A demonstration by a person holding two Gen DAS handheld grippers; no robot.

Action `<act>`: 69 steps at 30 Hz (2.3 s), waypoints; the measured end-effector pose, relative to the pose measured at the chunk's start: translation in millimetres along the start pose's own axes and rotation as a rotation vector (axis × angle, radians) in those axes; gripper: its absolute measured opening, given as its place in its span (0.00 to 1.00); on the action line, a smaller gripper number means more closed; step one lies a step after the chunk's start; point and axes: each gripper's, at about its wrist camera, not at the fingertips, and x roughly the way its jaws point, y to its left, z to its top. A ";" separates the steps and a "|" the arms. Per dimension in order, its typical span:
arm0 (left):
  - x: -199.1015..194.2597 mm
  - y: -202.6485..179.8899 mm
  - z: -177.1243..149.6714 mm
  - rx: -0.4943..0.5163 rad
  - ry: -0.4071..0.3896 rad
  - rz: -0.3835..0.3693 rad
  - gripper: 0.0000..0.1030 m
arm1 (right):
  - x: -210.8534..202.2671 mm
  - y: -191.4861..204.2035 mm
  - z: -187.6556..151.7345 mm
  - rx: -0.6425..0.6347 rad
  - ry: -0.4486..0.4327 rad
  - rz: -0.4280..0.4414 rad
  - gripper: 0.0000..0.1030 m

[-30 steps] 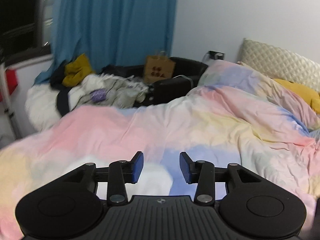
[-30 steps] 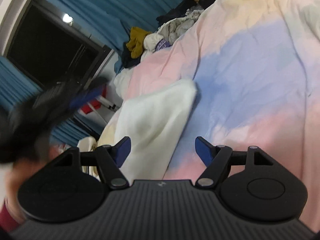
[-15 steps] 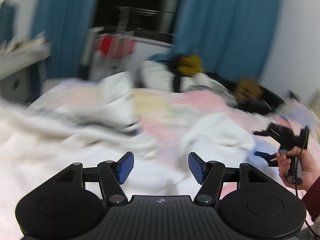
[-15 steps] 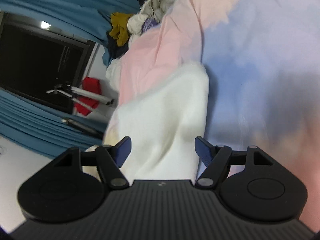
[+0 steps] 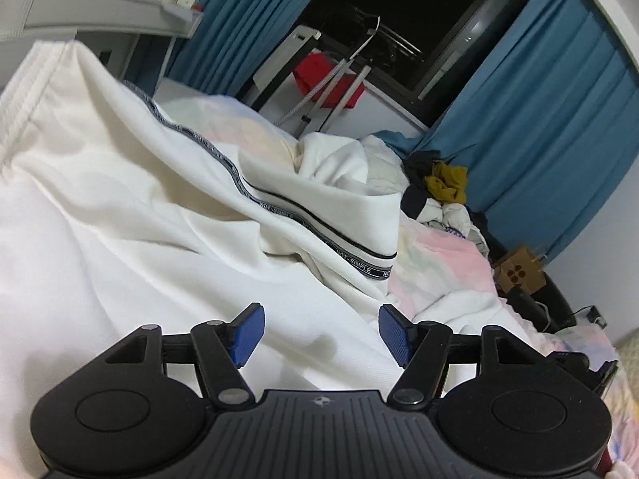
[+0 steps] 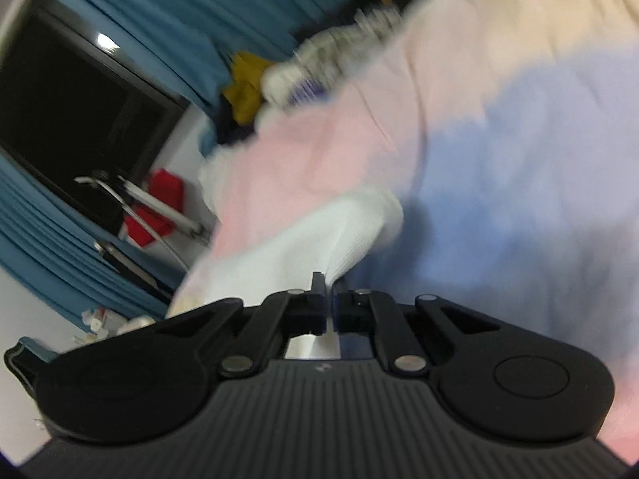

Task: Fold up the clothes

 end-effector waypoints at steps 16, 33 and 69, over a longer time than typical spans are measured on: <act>-91.7 37.8 21.6 -0.257 0.007 0.170 0.76 | -100.8 -77.9 37.5 0.230 -0.248 -0.230 0.05; -106.0 134.8 -11.0 -0.792 0.170 0.263 0.66 | -99.3 -73.1 20.1 0.105 -0.180 -0.294 0.05; -251.1 59.5 27.8 -0.132 -0.033 0.387 0.72 | -136.2 -46.4 -4.9 -0.006 -0.183 -0.616 0.63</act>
